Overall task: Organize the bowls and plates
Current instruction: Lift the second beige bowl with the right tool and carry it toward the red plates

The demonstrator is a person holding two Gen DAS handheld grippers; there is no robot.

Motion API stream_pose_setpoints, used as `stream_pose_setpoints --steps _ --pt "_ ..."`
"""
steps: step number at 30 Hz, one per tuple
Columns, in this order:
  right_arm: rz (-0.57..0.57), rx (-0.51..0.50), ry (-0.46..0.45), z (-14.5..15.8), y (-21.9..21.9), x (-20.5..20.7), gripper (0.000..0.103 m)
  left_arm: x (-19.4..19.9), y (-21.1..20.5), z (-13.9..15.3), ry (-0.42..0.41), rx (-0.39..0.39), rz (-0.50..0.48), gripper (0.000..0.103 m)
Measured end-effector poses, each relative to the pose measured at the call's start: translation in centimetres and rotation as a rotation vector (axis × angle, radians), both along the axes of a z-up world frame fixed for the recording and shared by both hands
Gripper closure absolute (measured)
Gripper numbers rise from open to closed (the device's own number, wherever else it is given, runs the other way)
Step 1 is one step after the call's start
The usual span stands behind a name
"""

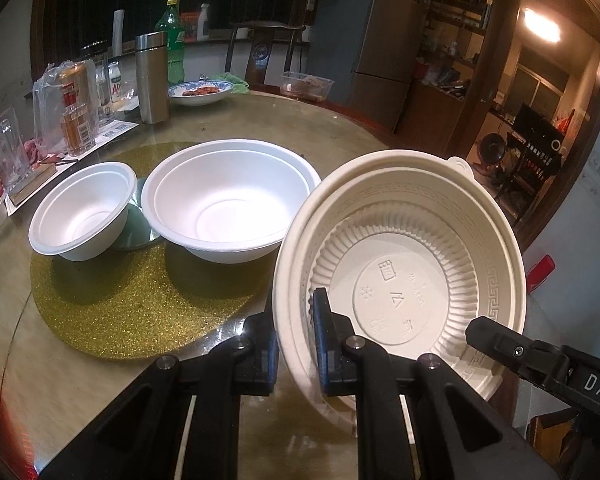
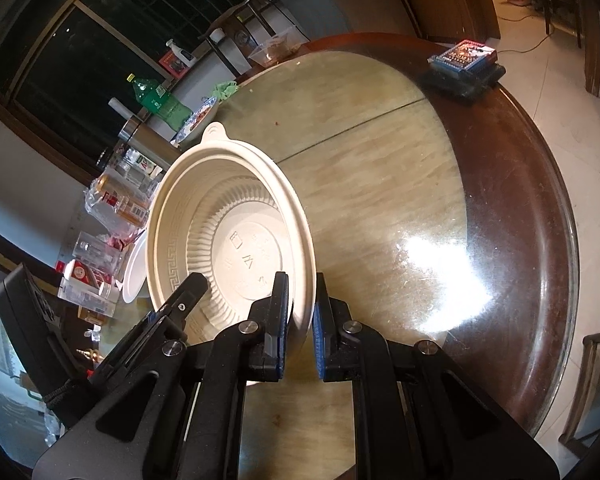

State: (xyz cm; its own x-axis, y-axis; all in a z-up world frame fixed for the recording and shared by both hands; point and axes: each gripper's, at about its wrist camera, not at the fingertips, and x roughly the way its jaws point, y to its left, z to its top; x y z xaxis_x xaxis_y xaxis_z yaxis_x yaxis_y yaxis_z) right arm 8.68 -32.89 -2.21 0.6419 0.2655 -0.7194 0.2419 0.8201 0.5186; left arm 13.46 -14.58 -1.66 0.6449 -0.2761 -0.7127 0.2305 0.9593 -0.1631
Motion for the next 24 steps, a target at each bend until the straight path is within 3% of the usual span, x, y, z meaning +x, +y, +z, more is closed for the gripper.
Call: stream_pose_setpoints --steps 24 --pt "0.013 -0.104 -0.106 3.8 2.5 -1.6 0.092 -1.8 1.4 2.6 -0.145 -0.028 0.058 0.089"
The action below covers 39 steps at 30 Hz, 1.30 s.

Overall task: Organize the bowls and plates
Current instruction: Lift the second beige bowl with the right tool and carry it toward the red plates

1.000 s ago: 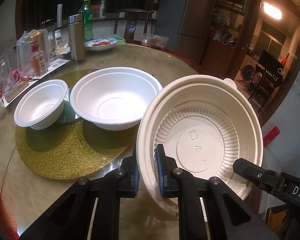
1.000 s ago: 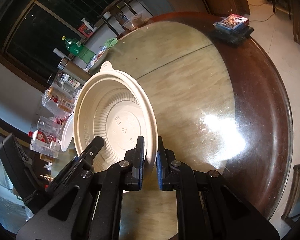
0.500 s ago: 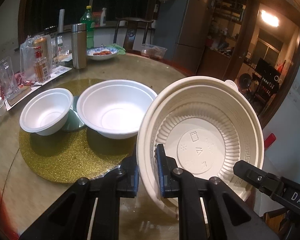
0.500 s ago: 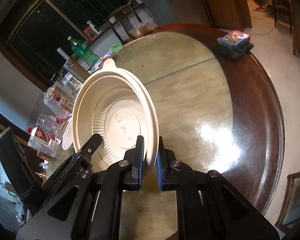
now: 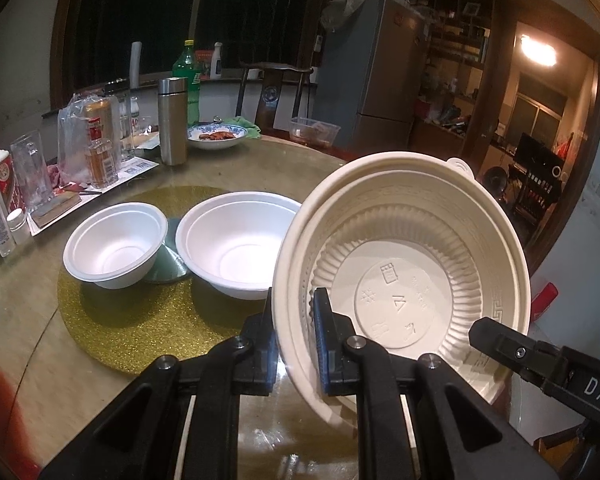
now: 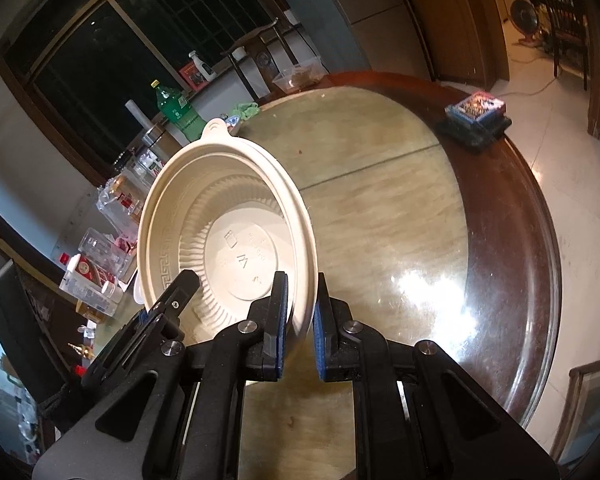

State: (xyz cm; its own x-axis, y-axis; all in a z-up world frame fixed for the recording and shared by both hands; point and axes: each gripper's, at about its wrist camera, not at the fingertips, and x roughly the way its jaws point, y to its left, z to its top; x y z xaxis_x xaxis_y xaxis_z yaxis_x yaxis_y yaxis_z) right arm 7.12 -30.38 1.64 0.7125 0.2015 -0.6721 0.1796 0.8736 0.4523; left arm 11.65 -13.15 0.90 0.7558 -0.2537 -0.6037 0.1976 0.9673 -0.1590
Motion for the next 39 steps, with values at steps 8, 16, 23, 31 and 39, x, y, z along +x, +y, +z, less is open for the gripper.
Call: stream_pose_setpoints --steps 8,16,23,31,39 --pt "0.016 -0.005 -0.02 0.4 0.7 0.1 0.092 -0.6 0.6 0.5 -0.03 -0.003 0.033 0.089" --pt "0.041 -0.035 -0.063 1.2 1.7 0.4 0.092 -1.0 1.3 0.9 -0.061 -0.007 0.078 0.089" --pt "0.066 -0.033 -0.093 1.3 2.6 1.0 0.092 -1.0 2.2 1.2 -0.083 -0.004 0.122 0.089" --pt "0.092 -0.02 -0.121 1.0 3.5 1.6 0.092 -0.8 3.1 1.3 -0.096 0.004 0.166 0.089" --pt "0.106 0.009 -0.13 0.6 3.6 1.8 0.092 -1.0 3.1 1.2 -0.102 0.016 0.176 0.089"
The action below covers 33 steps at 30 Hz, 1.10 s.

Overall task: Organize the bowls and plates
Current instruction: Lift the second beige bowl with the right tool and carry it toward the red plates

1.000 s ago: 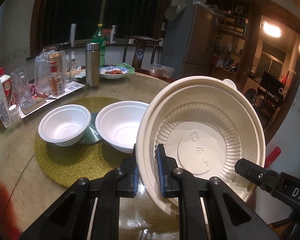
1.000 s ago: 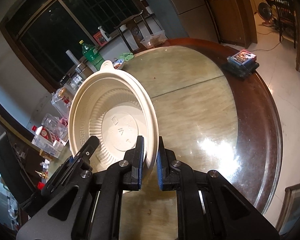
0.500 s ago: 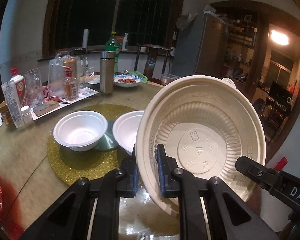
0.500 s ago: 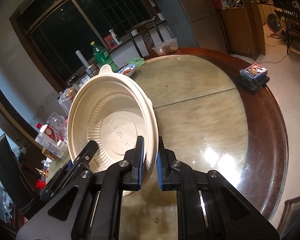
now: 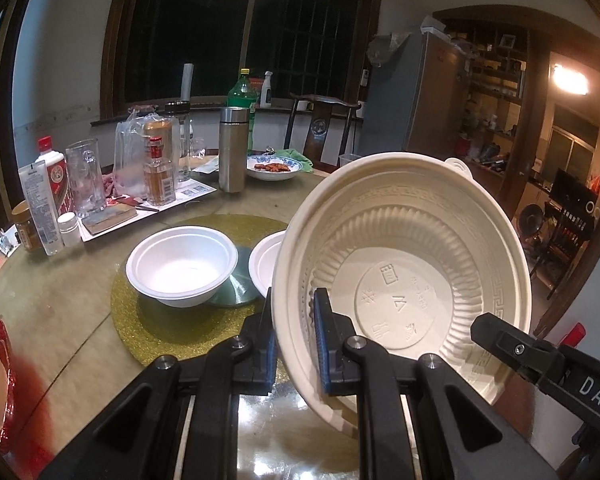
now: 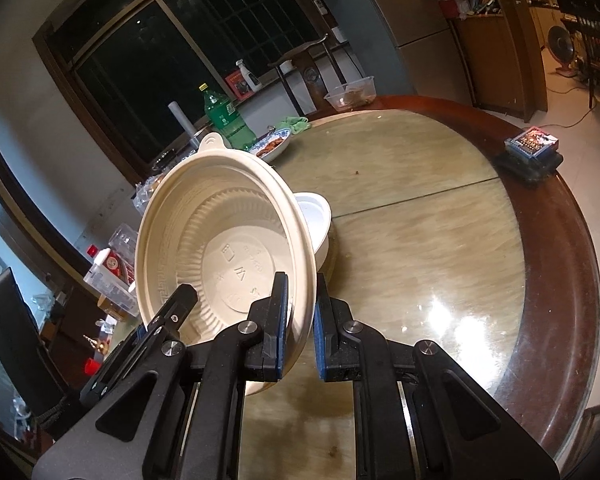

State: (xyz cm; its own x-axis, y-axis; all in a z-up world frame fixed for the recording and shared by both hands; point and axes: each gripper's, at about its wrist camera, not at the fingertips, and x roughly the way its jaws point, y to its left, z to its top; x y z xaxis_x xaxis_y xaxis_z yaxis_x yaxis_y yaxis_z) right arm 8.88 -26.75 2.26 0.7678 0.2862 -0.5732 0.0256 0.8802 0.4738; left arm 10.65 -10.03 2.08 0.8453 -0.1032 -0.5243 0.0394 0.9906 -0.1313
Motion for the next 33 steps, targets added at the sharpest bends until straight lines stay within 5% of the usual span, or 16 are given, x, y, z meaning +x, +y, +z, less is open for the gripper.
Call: stream_pose_setpoints --steps 16,33 --pt "0.039 0.001 -0.026 0.8 1.5 -0.6 0.092 -1.2 2.4 0.5 -0.001 0.015 0.034 0.088" --pt "0.273 0.054 0.01 -1.4 10.2 0.1 0.092 -5.2 10.8 0.4 0.045 0.033 0.209 0.088"
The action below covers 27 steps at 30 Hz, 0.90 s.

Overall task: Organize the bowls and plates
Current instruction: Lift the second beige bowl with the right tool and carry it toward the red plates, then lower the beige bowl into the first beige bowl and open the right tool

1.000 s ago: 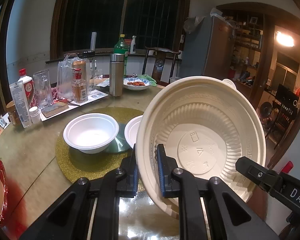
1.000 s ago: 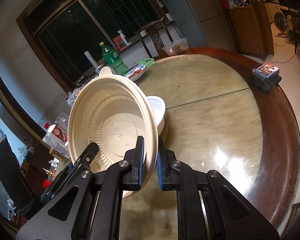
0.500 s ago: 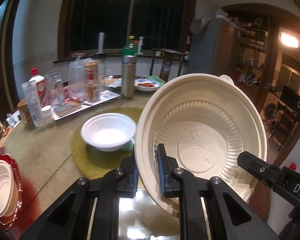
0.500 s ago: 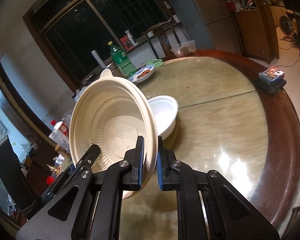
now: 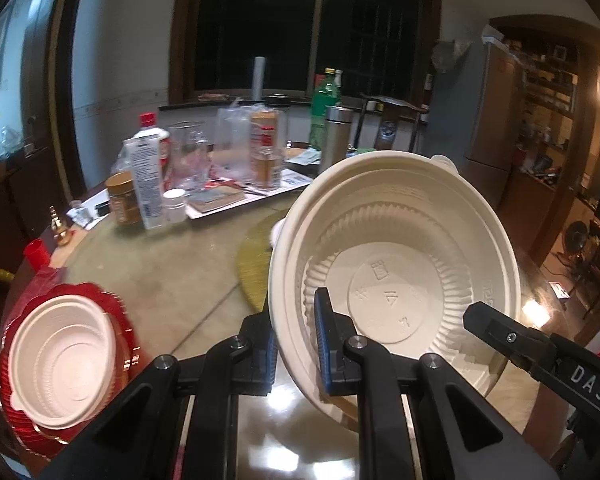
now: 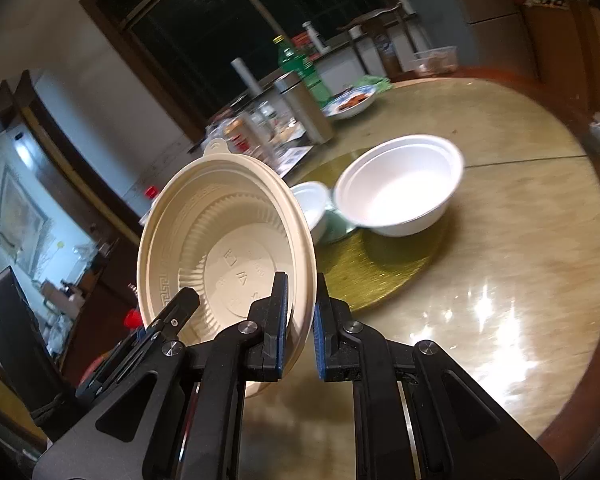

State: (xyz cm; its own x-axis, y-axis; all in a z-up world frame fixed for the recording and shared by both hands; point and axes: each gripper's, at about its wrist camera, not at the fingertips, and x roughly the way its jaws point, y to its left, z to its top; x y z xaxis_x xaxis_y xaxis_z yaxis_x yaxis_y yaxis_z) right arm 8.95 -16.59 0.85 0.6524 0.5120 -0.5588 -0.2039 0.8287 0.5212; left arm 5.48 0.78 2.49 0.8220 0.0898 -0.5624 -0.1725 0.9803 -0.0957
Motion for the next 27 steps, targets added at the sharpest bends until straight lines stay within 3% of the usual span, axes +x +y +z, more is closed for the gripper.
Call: stream_pose_setpoints --steps 15,27 --pt "0.215 0.033 0.014 -0.4 9.3 -0.6 0.092 -5.5 7.9 1.0 -0.038 0.007 0.162 0.088" --pt "0.42 0.001 0.036 -1.2 18.9 -1.9 0.092 -8.8 15.6 -0.5 0.009 -0.014 0.327 0.087"
